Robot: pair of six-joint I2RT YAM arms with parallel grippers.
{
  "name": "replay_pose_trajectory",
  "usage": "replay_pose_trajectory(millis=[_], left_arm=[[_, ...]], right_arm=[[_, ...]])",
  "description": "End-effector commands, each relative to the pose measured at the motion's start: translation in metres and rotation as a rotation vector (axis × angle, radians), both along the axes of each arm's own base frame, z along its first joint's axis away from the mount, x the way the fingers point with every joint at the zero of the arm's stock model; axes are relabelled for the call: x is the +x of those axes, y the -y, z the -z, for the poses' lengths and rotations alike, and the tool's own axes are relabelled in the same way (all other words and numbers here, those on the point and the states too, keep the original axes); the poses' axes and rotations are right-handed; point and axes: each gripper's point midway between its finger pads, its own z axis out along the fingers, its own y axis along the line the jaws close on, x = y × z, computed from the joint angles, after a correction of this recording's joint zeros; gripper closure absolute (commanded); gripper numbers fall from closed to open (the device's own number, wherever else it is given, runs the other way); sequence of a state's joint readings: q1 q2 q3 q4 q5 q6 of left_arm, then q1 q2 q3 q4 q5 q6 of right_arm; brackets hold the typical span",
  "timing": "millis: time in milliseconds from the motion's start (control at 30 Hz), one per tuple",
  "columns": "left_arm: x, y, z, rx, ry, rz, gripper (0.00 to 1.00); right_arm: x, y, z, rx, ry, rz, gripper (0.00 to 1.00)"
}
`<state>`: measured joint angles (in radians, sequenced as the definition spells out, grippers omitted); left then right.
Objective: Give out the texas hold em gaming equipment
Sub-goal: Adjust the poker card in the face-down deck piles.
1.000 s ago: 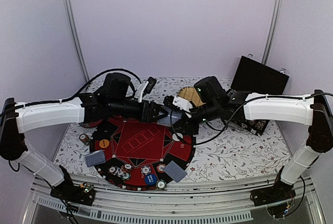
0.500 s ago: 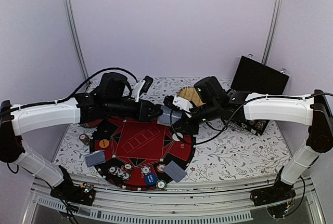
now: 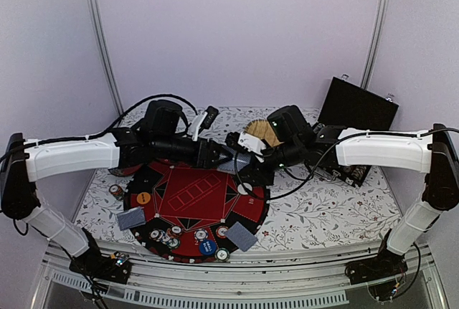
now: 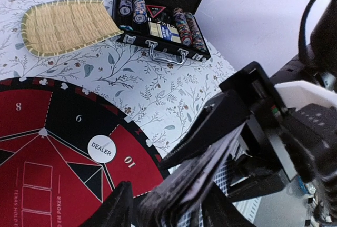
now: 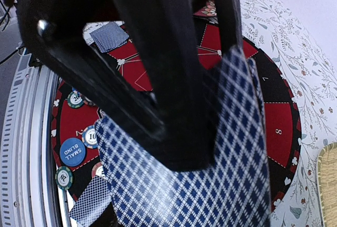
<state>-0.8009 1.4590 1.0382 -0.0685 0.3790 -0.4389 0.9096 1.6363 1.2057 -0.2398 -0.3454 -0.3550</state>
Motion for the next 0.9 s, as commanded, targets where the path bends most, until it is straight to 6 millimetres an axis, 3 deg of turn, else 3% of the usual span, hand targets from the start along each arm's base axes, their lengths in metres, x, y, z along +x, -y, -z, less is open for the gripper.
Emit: replay_pose_trajectory(millis=[0, 200, 333, 467, 733, 867], left_arm=[[0.011, 0.005, 0.008, 0.042, -0.010, -0.005, 0.56], [0.012, -0.009, -0.002, 0.047, 0.041, -0.051, 0.75], [0.009, -0.015, 0.002, 0.056, 0.034, -0.057, 0.78], [0.006, -0.015, 0.000, 0.050, 0.027, -0.049, 0.72], [0.002, -0.018, -0.011, 0.039, 0.045, -0.036, 0.45], [0.001, -0.021, -0.017, 0.027, 0.053, -0.037, 0.43]], right_arm=[[0.001, -0.003, -0.015, 0.024, 0.026, -0.003, 0.56], [0.002, -0.001, -0.014, 0.018, 0.031, 0.005, 0.56], [0.003, -0.001, -0.013, 0.016, 0.033, 0.006, 0.56], [0.002, -0.001, -0.014, 0.016, 0.034, 0.006, 0.56], [0.002, 0.000, -0.014, 0.012, 0.036, 0.009, 0.56], [0.002, 0.000, -0.014, 0.012, 0.037, 0.008, 0.56]])
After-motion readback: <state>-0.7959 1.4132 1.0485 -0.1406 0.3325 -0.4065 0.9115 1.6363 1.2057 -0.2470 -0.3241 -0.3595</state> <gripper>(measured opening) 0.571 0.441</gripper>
